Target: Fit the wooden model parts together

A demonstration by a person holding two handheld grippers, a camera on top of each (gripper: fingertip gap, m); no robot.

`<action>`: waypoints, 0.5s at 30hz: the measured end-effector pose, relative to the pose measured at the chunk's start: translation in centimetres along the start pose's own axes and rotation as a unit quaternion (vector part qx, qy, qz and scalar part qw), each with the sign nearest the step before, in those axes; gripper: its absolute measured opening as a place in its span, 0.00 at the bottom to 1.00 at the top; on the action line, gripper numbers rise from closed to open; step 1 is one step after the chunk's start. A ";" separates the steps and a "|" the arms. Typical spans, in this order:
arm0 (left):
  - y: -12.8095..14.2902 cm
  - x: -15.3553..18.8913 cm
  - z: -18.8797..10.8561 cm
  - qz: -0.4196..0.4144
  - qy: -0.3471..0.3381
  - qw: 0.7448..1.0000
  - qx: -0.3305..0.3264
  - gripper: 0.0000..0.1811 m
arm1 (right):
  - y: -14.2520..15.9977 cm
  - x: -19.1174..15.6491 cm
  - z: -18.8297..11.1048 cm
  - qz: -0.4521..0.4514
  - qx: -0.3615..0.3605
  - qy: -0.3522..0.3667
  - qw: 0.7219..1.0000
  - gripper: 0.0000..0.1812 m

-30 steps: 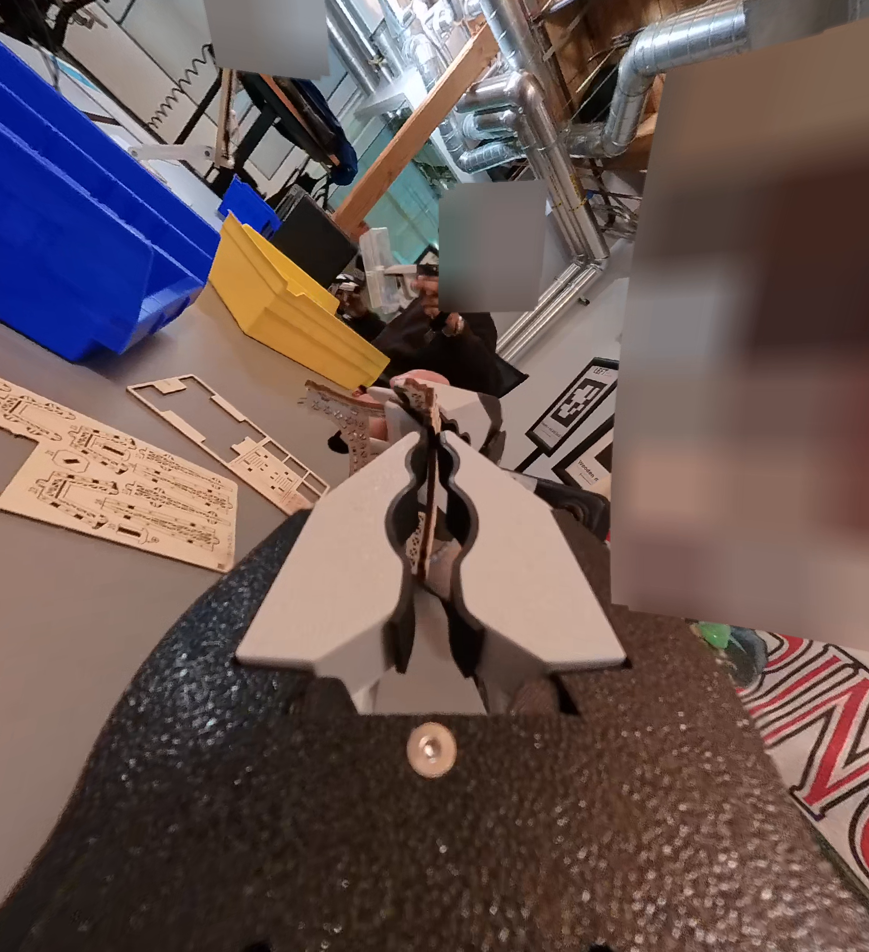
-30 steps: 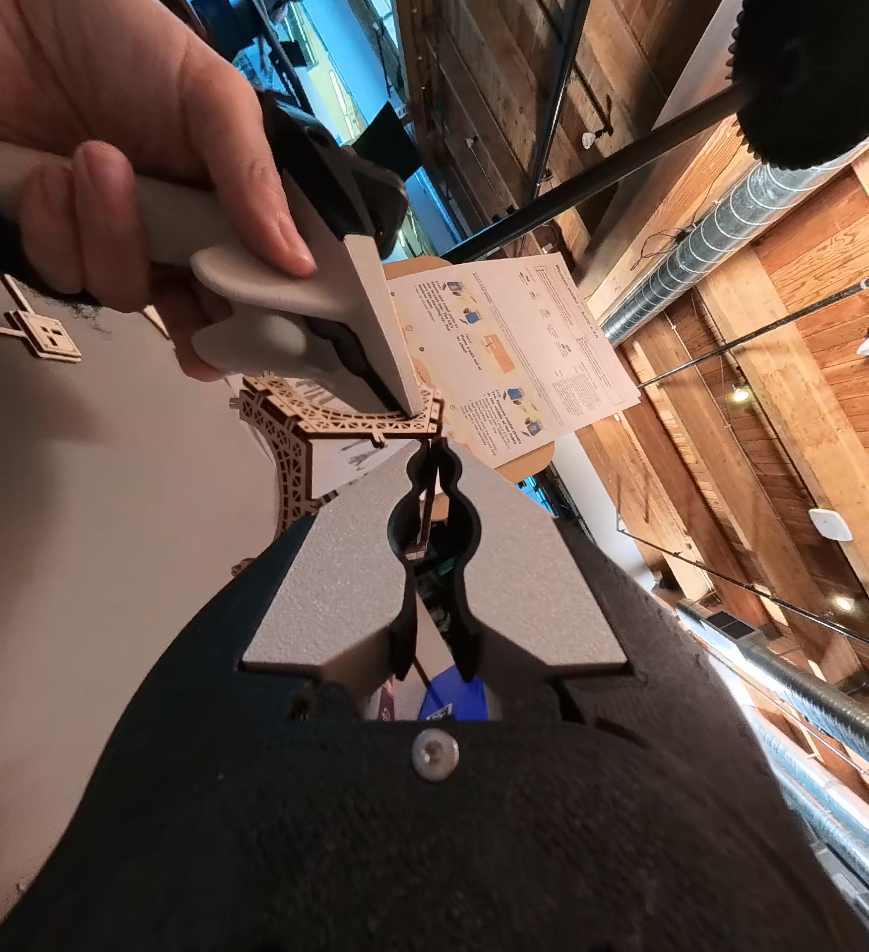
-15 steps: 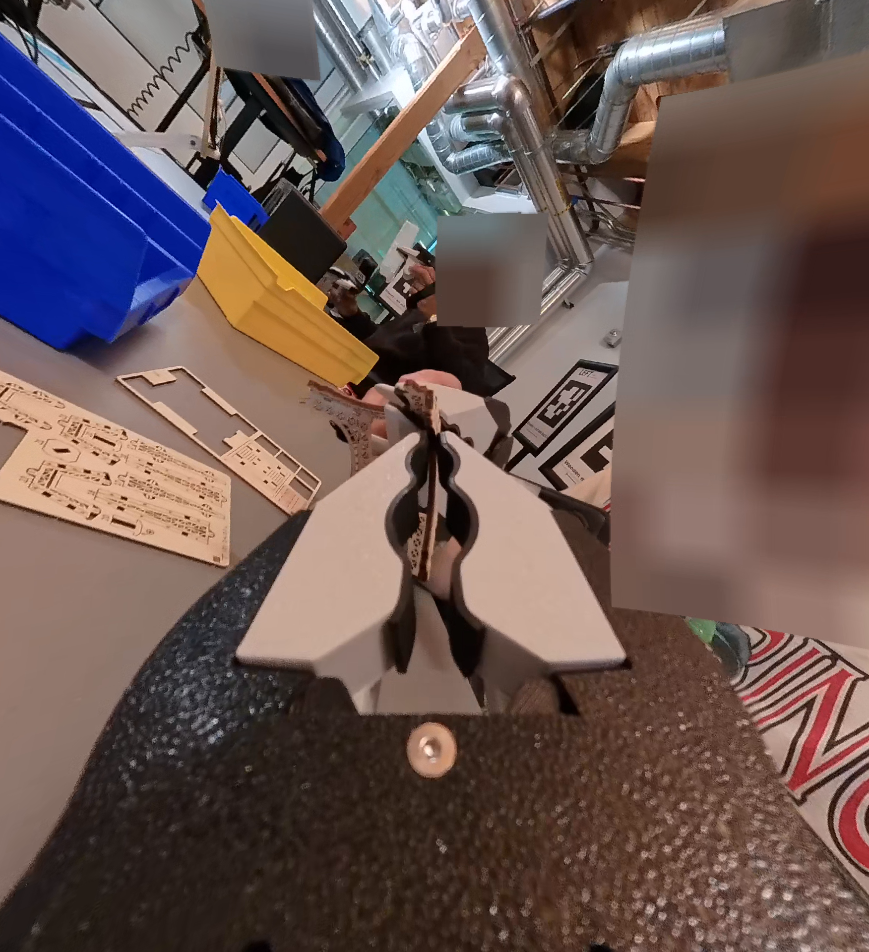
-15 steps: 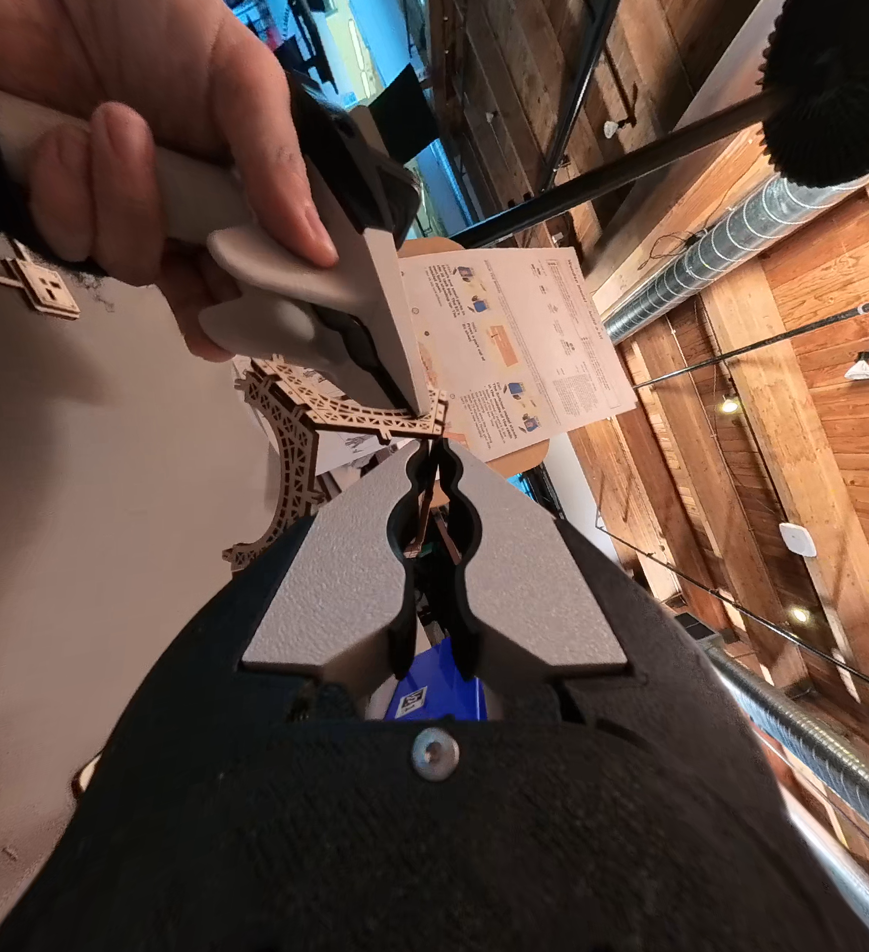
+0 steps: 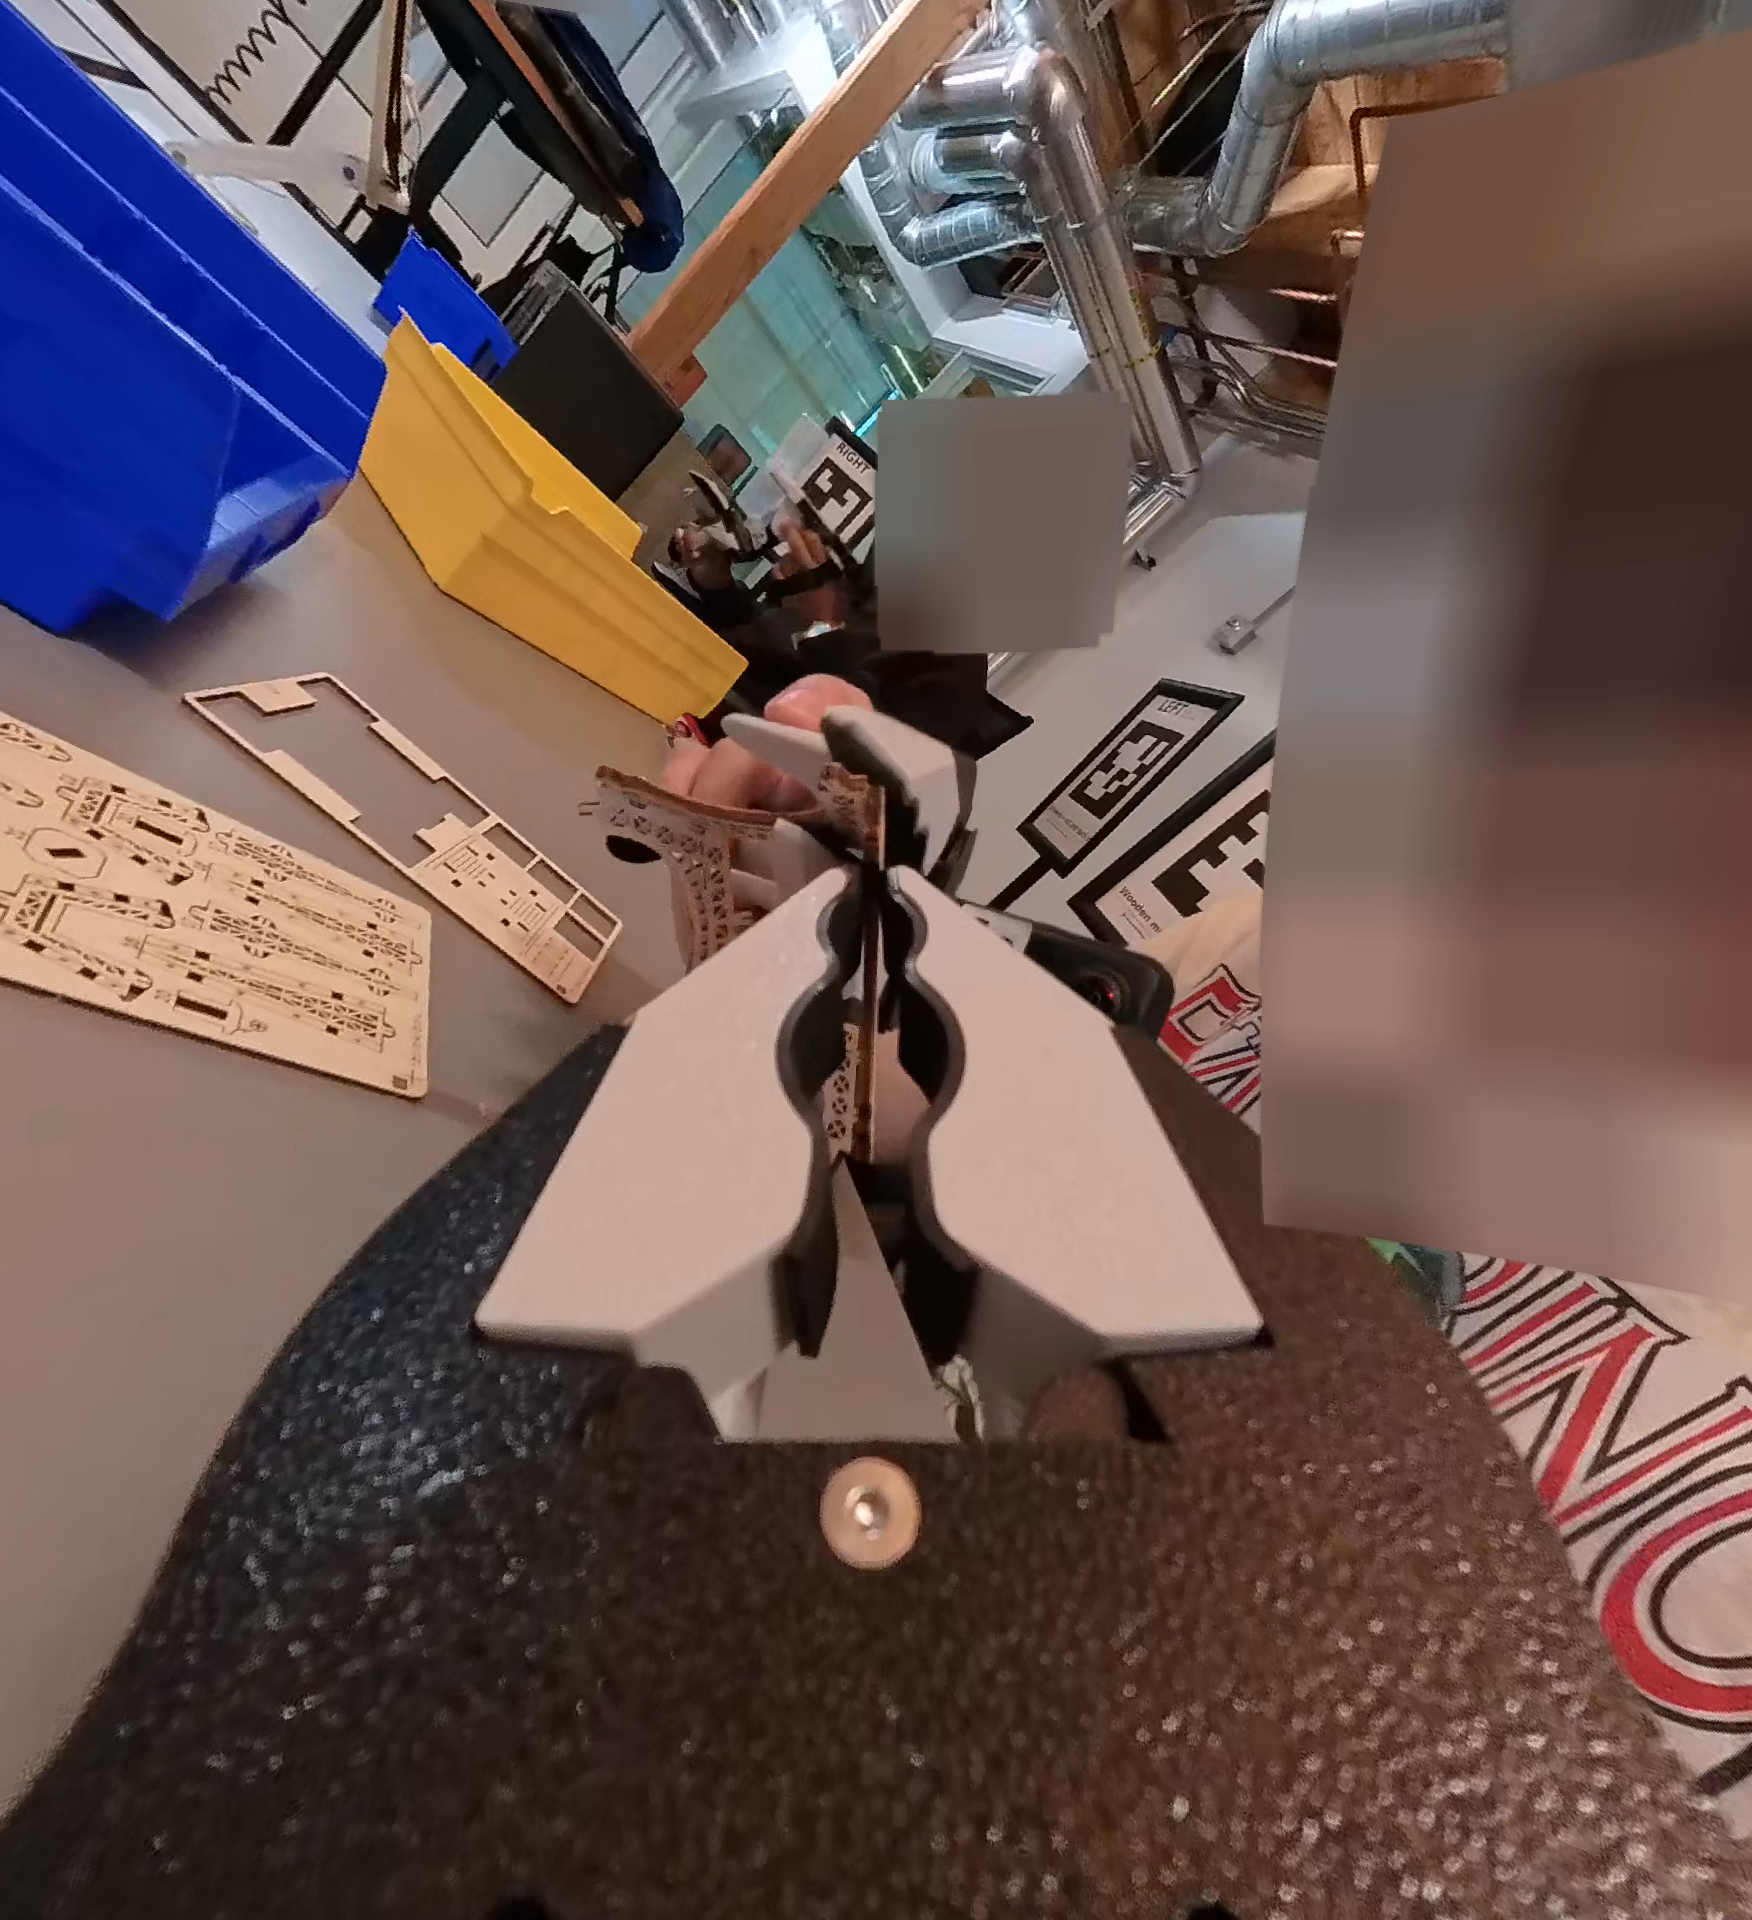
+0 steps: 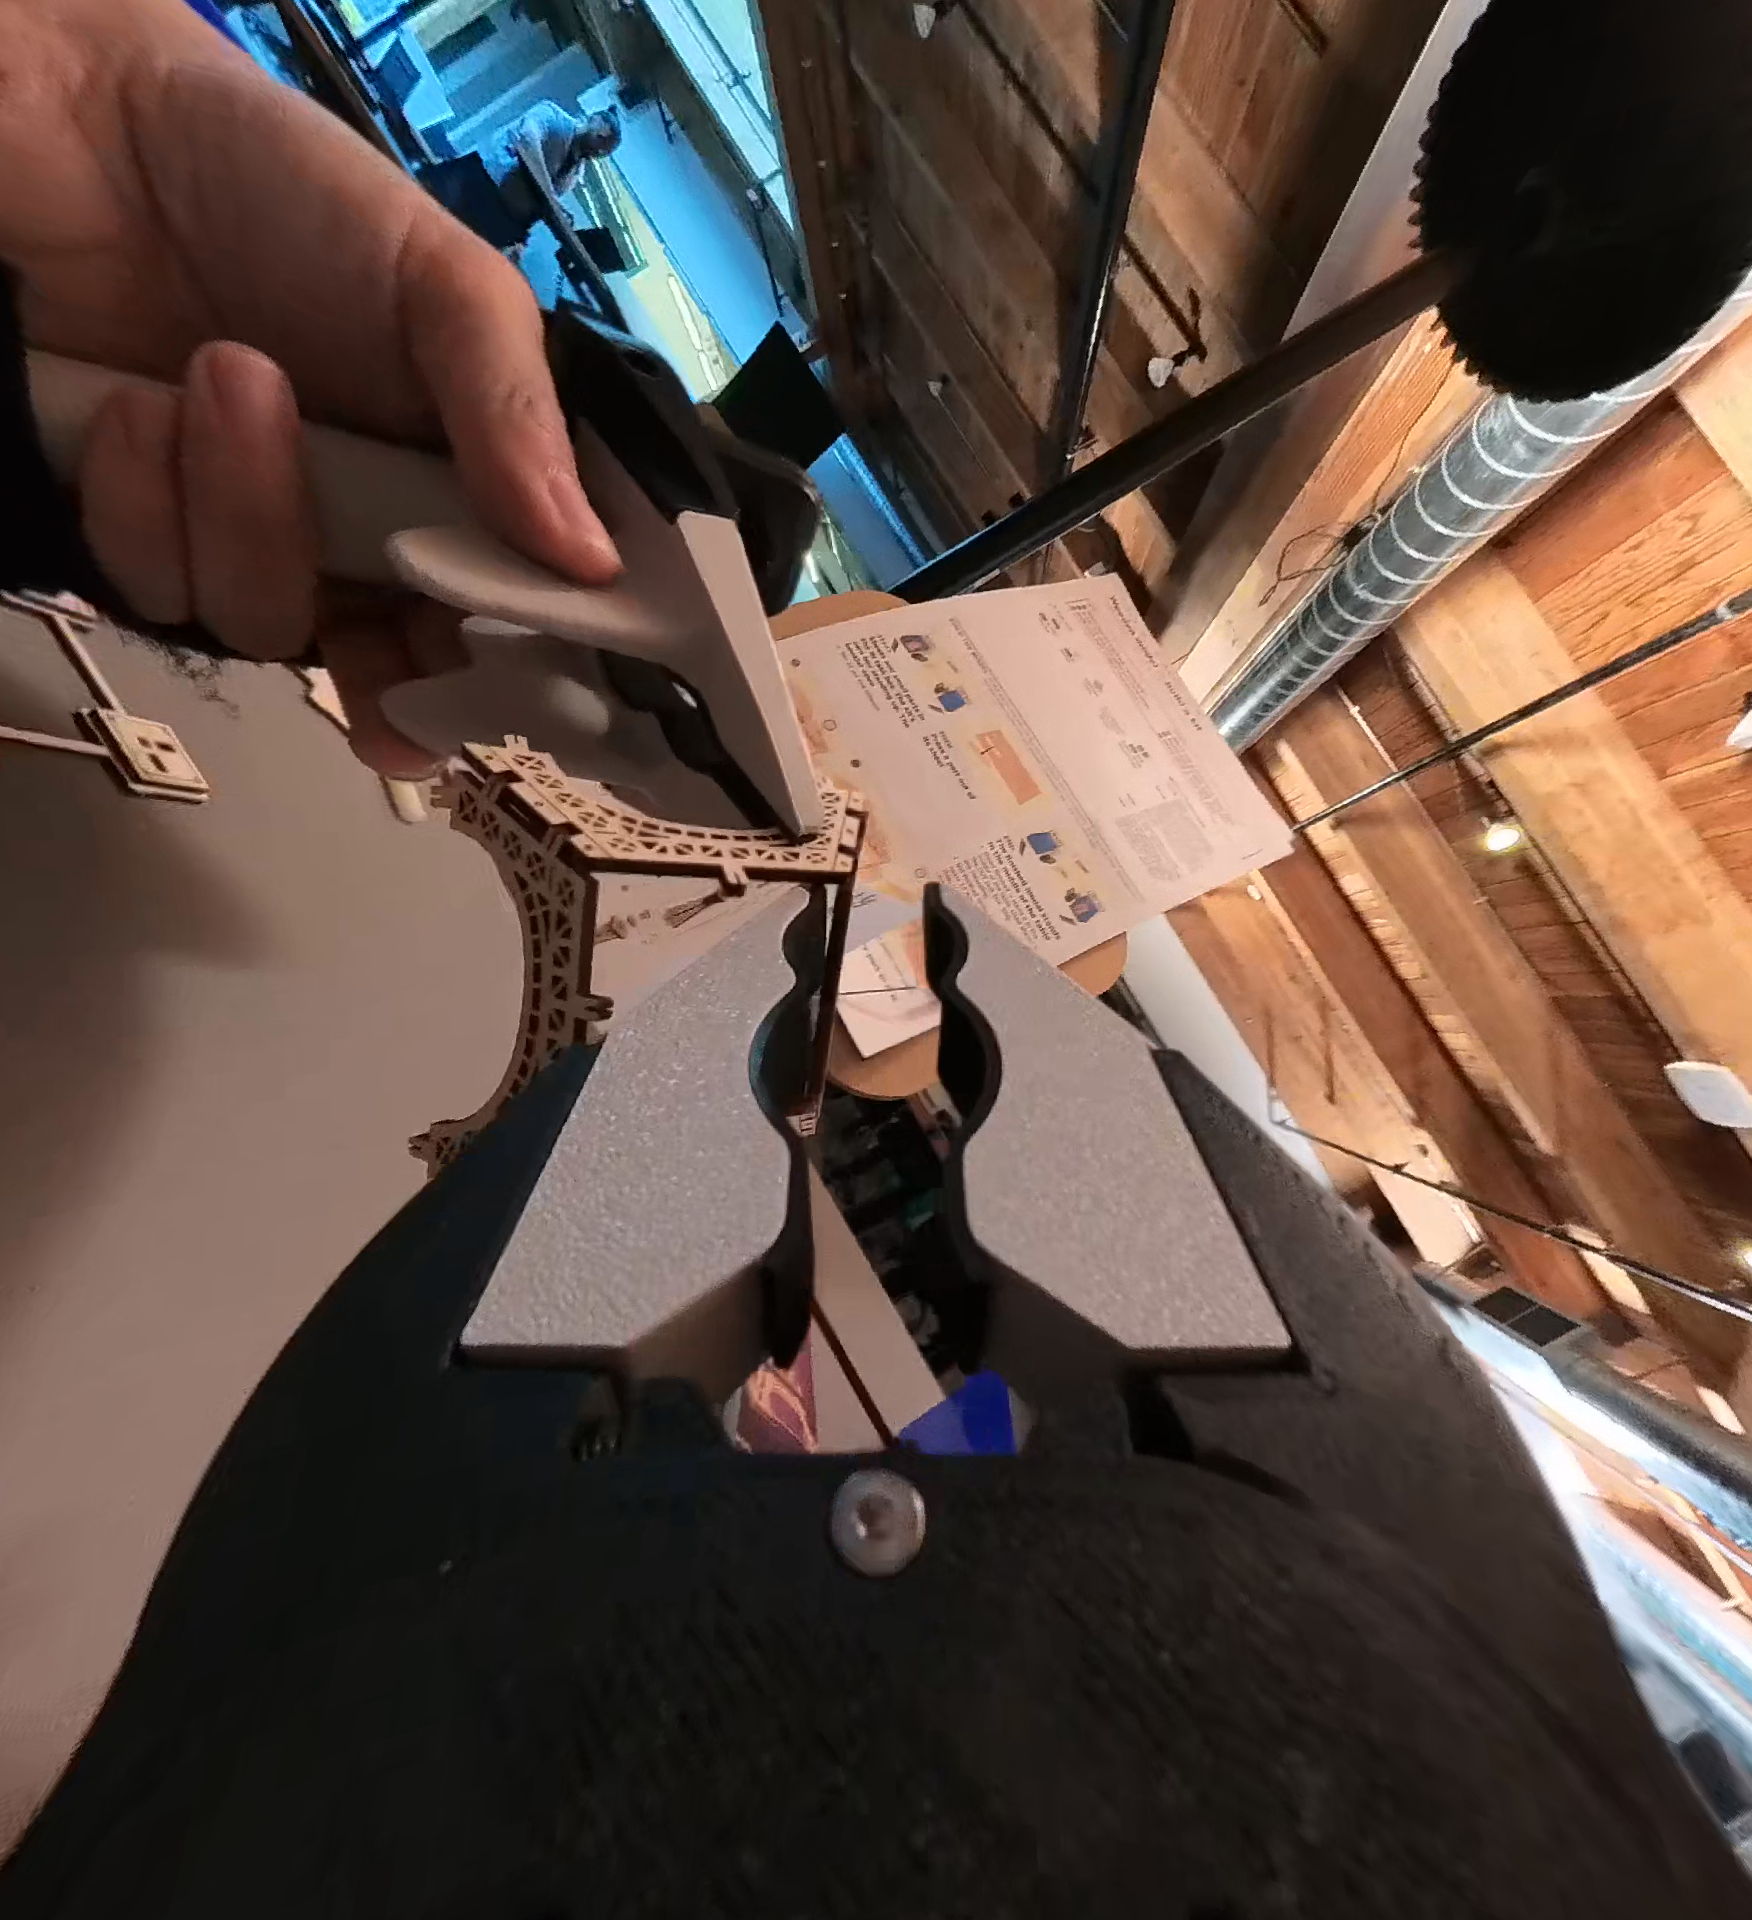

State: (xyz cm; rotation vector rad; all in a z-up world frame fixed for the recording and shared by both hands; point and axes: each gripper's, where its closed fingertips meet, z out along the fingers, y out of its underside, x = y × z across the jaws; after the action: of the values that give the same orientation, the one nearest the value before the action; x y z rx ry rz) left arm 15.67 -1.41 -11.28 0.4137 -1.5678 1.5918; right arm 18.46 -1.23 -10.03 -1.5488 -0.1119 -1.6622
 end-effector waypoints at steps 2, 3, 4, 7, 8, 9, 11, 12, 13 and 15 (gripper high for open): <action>0.4 0.1 0.1 -0.003 0.005 1.000 -0.012 0.00 | -0.1 -0.8 0.1 -0.011 0.002 -0.017 1.000 0.03; 0.5 0.0 0.1 -0.002 0.004 1.000 -0.015 0.00 | -0.1 -1.1 0.2 -0.013 -0.001 -0.022 1.000 0.03; 0.6 0.1 0.1 -0.003 0.007 1.000 -0.015 0.00 | -0.1 -1.0 0.2 -0.021 -0.002 -0.018 1.000 0.02; 0.2 0.1 0.2 0.004 0.002 1.000 -0.006 0.00 | 0.0 -0.8 0.3 -0.014 -0.009 -0.020 1.000 0.02; 0.2 0.1 0.2 0.013 -0.001 1.000 -0.003 0.00 | 0.1 -0.7 0.3 -0.012 -0.010 -0.016 1.000 0.02; 0.1 0.2 0.3 0.022 -0.003 1.000 -0.002 0.00 | 0.0 -0.6 0.3 -0.014 -0.010 -0.013 1.000 0.02; -0.2 0.1 0.1 0.035 -0.019 0.999 0.004 0.00 | 0.2 -0.4 0.3 -0.017 -0.017 -0.003 1.000 0.01; -0.2 0.2 0.1 0.045 -0.024 0.999 0.002 0.00 | 0.1 -0.3 0.2 -0.020 -0.016 0.001 1.000 0.01; -0.2 0.3 0.1 0.049 -0.029 0.998 0.000 0.00 | 0.0 -0.3 0.2 -0.020 -0.015 0.002 1.000 0.01; -0.2 0.3 0.1 0.049 -0.032 0.998 -0.001 0.00 | 0.0 -0.2 0.2 -0.013 -0.016 0.005 1.000 0.01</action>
State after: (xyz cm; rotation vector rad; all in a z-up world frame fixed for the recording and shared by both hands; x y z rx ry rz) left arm 15.62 -1.38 -10.87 0.3955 -1.6599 1.6650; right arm 18.64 -1.02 -10.11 -1.5675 -0.1016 -1.7001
